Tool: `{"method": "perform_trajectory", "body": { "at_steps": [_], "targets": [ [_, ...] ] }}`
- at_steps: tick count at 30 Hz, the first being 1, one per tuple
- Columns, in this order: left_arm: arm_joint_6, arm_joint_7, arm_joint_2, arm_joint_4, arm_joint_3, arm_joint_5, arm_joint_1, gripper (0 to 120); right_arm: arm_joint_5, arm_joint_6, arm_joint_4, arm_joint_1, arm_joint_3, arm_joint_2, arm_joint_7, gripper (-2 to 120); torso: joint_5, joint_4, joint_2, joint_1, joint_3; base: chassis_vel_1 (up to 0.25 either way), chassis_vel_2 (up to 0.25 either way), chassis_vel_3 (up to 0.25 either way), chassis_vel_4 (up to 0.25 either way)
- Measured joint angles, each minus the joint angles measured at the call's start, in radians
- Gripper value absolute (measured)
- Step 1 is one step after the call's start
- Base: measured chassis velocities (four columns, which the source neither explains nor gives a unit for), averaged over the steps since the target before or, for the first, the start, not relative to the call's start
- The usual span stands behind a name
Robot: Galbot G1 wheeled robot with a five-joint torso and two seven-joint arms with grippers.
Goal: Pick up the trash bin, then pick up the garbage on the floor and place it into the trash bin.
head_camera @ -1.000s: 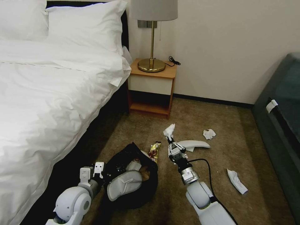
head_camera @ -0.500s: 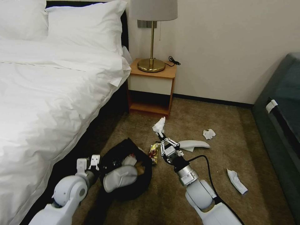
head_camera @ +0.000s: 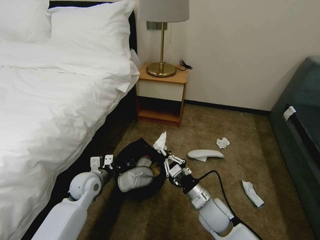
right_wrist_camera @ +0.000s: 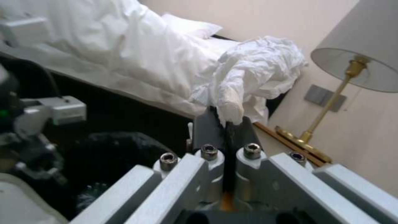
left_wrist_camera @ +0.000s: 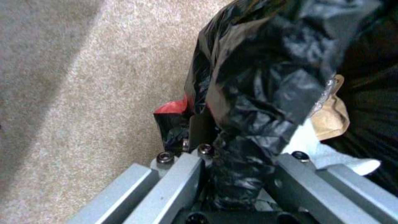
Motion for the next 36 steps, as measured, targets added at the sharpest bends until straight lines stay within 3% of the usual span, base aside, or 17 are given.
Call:
{"method": "perform_trajectory", "body": {
  "at_steps": [16,29,36],
  "targets": [
    [0.000,-0.002,-0.053,0.054,0.022,0.008,-0.023,0,-0.016,-0.002,-0.047,0.021,-0.084,0.058,-0.003,0,0.0000,0.0002,0.000,0.000,0.000,0.000,0.000,0.000,0.000],
    [-0.001,-0.024,-0.088,0.039,0.036,0.011,0.007,0,-0.009,0.002,-0.089,0.032,-0.096,0.098,-0.002,0,0.0000,0.0000,0.000,0.000,0.000,0.000,0.000,0.000,0.000],
    [0.001,-0.014,-0.084,0.013,0.024,0.011,0.029,0,-0.007,0.008,-0.102,0.039,-0.099,0.101,-0.004,0,-0.0002,0.0000,0.000,0.000,0.000,0.000,0.000,0.000,0.000]
  ]
}}
